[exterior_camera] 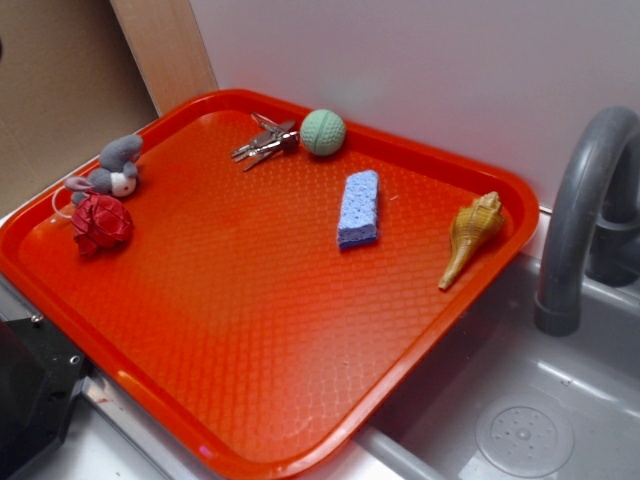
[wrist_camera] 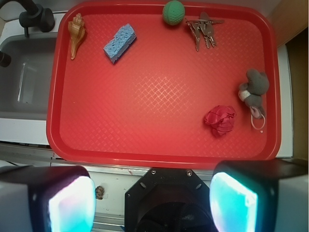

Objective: Grab the silver keys.

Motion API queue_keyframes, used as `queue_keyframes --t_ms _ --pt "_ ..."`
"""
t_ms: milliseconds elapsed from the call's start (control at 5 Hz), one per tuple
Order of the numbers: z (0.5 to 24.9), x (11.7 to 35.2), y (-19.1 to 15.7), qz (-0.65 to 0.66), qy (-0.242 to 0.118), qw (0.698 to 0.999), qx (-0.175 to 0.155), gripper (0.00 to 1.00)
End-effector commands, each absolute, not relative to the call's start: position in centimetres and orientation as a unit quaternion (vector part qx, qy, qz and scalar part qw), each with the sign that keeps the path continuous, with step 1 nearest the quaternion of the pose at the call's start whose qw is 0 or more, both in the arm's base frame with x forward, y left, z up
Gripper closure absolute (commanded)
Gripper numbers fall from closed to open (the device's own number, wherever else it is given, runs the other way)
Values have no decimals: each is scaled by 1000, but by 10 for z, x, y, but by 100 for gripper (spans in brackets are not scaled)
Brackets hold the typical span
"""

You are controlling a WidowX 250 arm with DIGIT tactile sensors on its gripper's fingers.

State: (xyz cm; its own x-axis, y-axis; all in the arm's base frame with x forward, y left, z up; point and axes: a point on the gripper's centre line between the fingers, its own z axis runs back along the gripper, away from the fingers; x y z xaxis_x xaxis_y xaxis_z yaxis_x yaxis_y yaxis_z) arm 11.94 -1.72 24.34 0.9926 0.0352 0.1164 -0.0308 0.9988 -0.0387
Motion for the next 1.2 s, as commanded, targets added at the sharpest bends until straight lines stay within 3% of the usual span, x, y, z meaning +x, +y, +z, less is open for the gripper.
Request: queue_keyframes --t_ms 0,200,400,600,800,1000 --pt "243 119 -17 17 -59 998 -18 0" --pt "215 169 16 104 -66 992 -9 0" --pt "202 217 35 143 -80 986 9 0" --pt "180 254 66 157 -94 983 16 0" --pt "159 278 78 164 -101 981 19 0" --pt "154 284 89 257 -101 961 7 0"
